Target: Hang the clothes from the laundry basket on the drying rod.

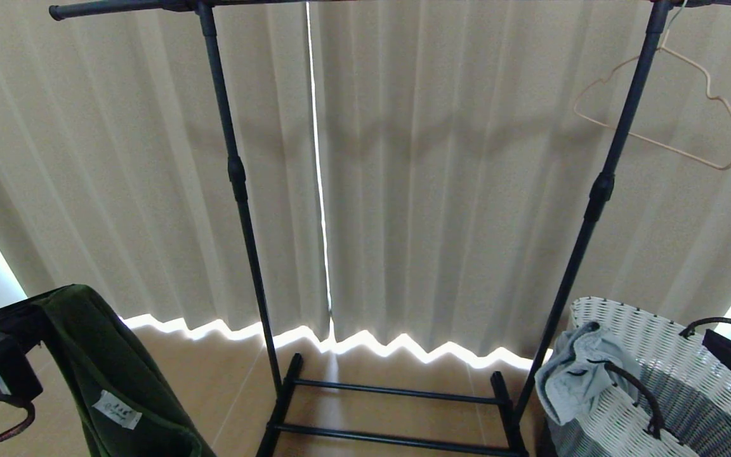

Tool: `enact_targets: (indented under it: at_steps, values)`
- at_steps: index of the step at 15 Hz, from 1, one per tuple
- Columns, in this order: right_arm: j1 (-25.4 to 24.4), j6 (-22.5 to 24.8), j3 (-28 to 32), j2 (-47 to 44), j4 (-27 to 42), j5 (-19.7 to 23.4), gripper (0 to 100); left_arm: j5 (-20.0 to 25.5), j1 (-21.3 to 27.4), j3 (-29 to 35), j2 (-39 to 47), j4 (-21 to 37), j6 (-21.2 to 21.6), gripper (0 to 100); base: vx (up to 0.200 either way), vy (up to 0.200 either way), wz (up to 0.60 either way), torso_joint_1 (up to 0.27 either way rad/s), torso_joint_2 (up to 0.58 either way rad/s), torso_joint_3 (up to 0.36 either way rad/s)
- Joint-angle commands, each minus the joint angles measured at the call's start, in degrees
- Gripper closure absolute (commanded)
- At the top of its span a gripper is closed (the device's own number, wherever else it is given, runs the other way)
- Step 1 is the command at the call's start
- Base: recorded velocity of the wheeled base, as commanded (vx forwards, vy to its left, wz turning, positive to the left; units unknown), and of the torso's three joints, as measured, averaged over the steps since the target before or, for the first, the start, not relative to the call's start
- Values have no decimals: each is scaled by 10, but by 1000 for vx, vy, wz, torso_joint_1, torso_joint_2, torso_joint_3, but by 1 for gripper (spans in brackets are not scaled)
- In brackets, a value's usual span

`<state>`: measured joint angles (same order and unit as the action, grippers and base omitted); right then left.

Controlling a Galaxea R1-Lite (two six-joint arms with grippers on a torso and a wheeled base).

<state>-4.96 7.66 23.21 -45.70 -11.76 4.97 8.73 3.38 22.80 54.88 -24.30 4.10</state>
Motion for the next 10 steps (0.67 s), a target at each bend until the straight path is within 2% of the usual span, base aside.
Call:
enact_targets:
  at_steps: [1,4,7,10]
  values:
    - [0,0,0,-3,0,0,0,0,-1,-6,-21,2,9,100,0,0,0,0,0,0]
    - [0,-3,1,-3,0,1,0,-1,-13,-17,-32,4,34,100,0,0,0,0,0,0]
    - [0,-10,1,-4,0,1,0,0,-45,-14,-30,3,33,100,0,0,0,0,0,0]
    - [0,-10,0,-6,0,1,0,2,-51,-17,-29,2,35,100,0,0,0,45,-233,-255]
